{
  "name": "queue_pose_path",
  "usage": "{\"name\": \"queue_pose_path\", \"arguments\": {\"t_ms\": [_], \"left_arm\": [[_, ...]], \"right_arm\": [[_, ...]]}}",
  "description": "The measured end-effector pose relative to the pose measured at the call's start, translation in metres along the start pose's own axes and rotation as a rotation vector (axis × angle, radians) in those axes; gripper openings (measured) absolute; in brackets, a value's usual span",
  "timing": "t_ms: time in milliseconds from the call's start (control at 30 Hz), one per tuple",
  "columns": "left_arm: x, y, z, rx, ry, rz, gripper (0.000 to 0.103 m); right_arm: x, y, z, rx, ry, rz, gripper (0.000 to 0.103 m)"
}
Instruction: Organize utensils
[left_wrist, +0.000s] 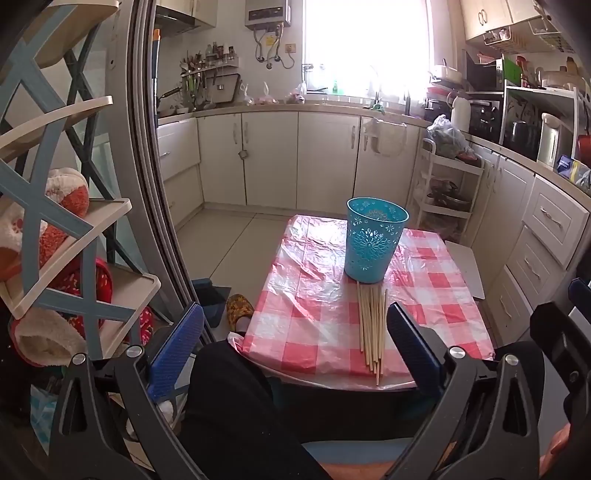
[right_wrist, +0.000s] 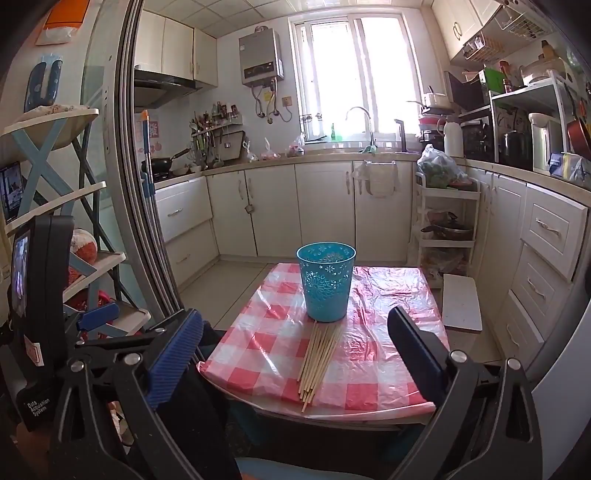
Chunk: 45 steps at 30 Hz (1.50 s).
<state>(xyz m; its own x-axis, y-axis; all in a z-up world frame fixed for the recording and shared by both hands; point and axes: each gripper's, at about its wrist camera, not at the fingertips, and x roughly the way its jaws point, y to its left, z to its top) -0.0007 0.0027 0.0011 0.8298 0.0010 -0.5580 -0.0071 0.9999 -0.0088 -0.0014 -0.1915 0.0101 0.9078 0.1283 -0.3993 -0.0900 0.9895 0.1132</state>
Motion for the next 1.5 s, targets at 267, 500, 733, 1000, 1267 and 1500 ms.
{"name": "queue_pose_path", "arguments": {"t_ms": [267, 500, 733, 1000, 1267, 1500], "left_arm": [[0.0004, -0.0016, 0.0010, -0.003, 0.007, 0.000, 0.095], [0.0004, -0.0021, 0.0007, -0.005, 0.007, 0.001, 0.095], [0.0008, -0.0025, 0.0011, -0.005, 0.008, 0.000, 0.095], [0.0016, -0.0026, 0.0018, -0.006, 0.008, 0.000, 0.095], [0.0025, -0.0028, 0.0024, -0.006, 0.008, 0.000, 0.095], [0.0018, -0.0014, 0.0011, 0.007, 0.005, 0.004, 0.095]], "right_arm": [[-0.0009, -0.0010, -0.0006, 0.002, 0.002, 0.001, 0.096], [0.0050, 0.0022, -0.0040, 0.002, 0.000, -0.001, 0.096], [0.0014, -0.0001, -0.0007, 0.005, 0.002, 0.001, 0.096], [0.0021, 0.0011, -0.0021, 0.006, 0.001, 0.001, 0.096], [0.0014, 0.0001, -0.0015, 0.007, 0.002, 0.002, 0.096], [0.0015, -0.0005, -0.0002, 0.006, 0.004, 0.002, 0.096]]}}
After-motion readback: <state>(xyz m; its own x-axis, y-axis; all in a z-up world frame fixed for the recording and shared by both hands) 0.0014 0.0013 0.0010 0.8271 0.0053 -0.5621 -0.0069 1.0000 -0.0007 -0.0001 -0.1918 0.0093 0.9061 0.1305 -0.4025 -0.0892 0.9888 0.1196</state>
